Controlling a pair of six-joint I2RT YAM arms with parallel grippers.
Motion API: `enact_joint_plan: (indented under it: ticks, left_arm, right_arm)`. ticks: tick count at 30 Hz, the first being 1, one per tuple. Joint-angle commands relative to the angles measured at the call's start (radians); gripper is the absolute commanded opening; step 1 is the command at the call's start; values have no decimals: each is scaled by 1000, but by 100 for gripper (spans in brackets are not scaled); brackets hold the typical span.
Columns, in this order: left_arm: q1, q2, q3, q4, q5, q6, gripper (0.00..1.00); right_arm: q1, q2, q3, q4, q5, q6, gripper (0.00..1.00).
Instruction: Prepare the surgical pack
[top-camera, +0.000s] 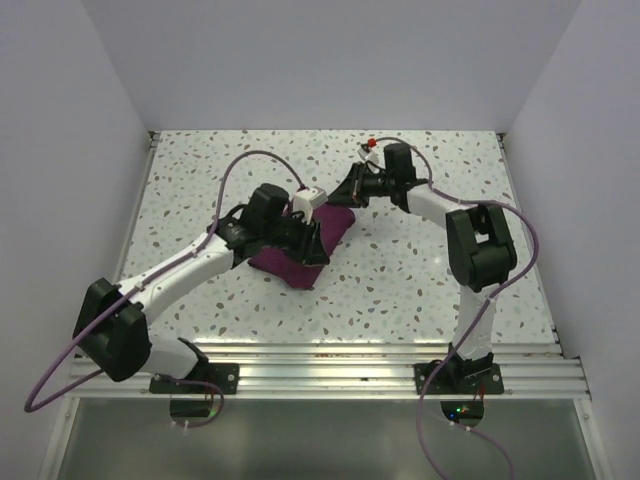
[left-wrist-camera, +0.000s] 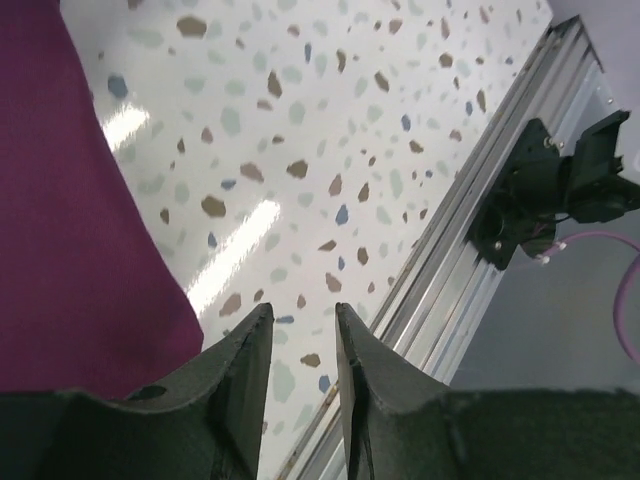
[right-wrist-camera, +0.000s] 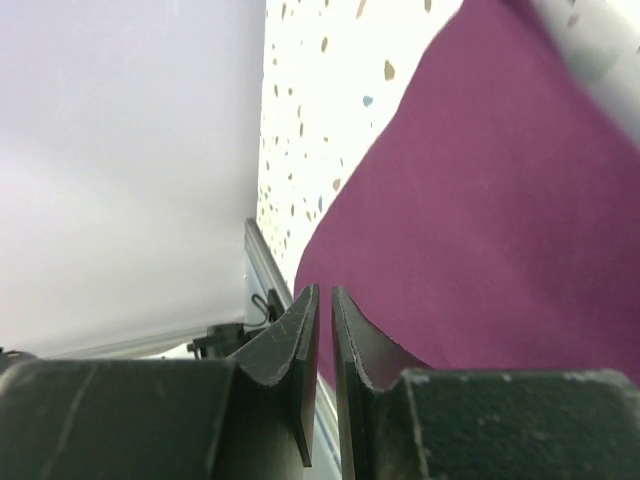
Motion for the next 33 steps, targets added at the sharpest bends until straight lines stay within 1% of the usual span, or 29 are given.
enact_joint_plan:
  ticks: [1, 2, 4, 6, 9, 10, 13, 16, 19, 22, 24, 26, 27, 28, 30, 33]
  left_arm:
    - [9, 67, 88, -8, 48, 20, 36]
    - [9, 122, 102, 2, 54, 14, 36]
    - [9, 168, 115, 57, 85, -6, 35]
    - [9, 234, 109, 114, 101, -28, 35]
    - [14, 323, 77, 153, 100, -31, 27]
    - [26, 343, 42, 163, 100, -34, 22]
    - [81, 403, -45, 198, 94, -33, 14]
    - [140, 423, -82, 214, 83, -25, 12]
    - [167, 446, -30, 171, 52, 19, 12]
    - [201, 510, 50, 123, 46, 61, 12]
    - [233, 568, 110, 94, 40, 87, 12]
    - [255, 626, 150, 62, 37, 116, 12]
    - [273, 648, 197, 45, 29, 130, 12]
    - [278, 686, 222, 27, 28, 145, 12]
    - [293, 716, 285, -25, 10, 191, 12]
    - [310, 721, 320, -70, -4, 228, 15]
  right_arm:
    - [-18, -13, 42, -56, 20, -34, 15]
    - [-17, 2, 37, -37, 9, -22, 15]
    - [-18, 20, 20, 16, -1, 3, 15]
    - [-18, 56, 17, 15, -18, -6, 15]
    - [-20, 106, -15, 53, -37, -11, 15]
    - [-18, 117, -47, 101, -40, -8, 15]
    - [-20, 157, -102, 162, -32, -5, 15]
    - [-21, 197, -138, 218, -34, 1, 15]
    - [-23, 237, -133, 264, -23, 24, 15]
    - [-23, 269, -72, 259, -14, 33, 15]
    - [-26, 300, -31, 238, -6, 20, 15]
    - [-26, 342, 52, 170, 5, -12, 15]
    - [-26, 353, 101, 137, 6, -17, 15]
    - [-28, 362, 120, 138, 8, -14, 15]
    - [-34, 382, 167, 124, 15, -2, 15]
    - [-34, 369, 204, 103, 14, 3, 15]
